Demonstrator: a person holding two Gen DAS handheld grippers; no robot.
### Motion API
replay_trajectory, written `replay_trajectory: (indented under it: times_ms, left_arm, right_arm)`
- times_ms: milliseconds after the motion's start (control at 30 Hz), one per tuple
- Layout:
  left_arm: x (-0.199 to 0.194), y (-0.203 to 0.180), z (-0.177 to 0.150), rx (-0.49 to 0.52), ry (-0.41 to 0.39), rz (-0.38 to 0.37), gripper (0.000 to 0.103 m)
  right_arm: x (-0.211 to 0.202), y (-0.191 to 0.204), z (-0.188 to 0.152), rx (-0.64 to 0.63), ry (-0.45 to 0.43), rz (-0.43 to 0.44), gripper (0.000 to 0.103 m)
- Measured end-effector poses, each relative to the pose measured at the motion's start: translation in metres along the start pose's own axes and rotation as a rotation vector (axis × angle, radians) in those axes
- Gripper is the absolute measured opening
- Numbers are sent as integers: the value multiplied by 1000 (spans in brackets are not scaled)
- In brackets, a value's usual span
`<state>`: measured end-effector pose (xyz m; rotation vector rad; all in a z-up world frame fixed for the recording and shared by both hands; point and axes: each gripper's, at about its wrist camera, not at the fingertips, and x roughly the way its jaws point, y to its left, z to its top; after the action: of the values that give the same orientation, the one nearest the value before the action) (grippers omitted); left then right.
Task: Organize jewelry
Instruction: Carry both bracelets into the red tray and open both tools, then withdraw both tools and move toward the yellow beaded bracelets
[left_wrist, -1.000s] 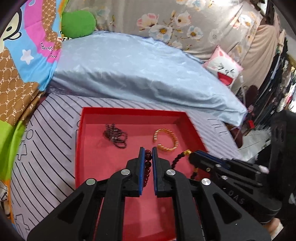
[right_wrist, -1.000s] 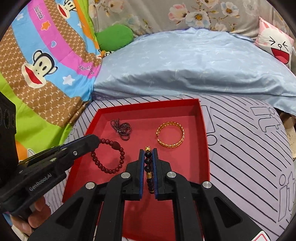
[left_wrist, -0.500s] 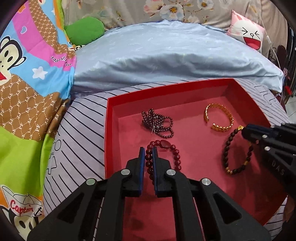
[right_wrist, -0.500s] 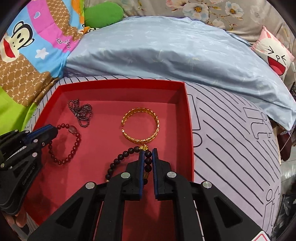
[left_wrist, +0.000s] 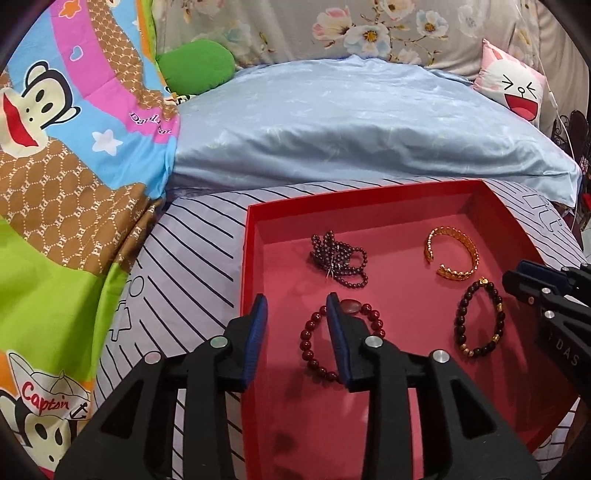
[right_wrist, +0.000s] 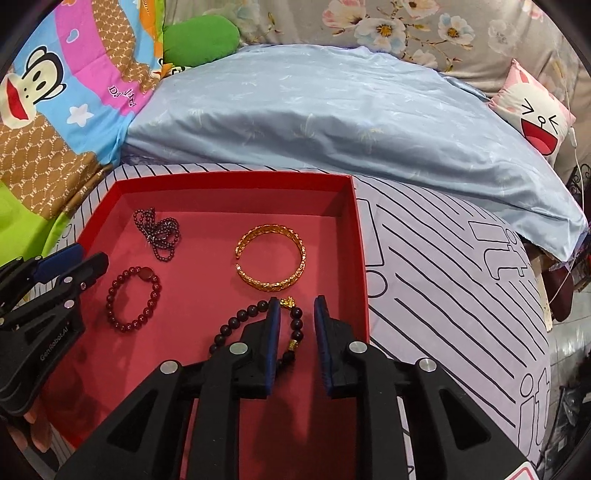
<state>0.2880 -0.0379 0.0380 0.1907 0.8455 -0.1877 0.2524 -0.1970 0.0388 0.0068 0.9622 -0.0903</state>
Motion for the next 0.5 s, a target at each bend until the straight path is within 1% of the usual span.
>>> replay_trajectory:
  times_ms: [200, 333, 500]
  left_arm:
    - [-16, 1, -3, -3, -17, -2, 32]
    - [-39, 4, -7, -5, -44, -12, 32]
    - [-71, 8, -20, -11, -78, -20, 32]
  right_arm:
    - [-21, -2, -5, 10, -27, 14, 19]
    - [-44, -2, -13, 9, -54, 26, 19]
    - [-73, 1, -30, 4, -81, 40, 19]
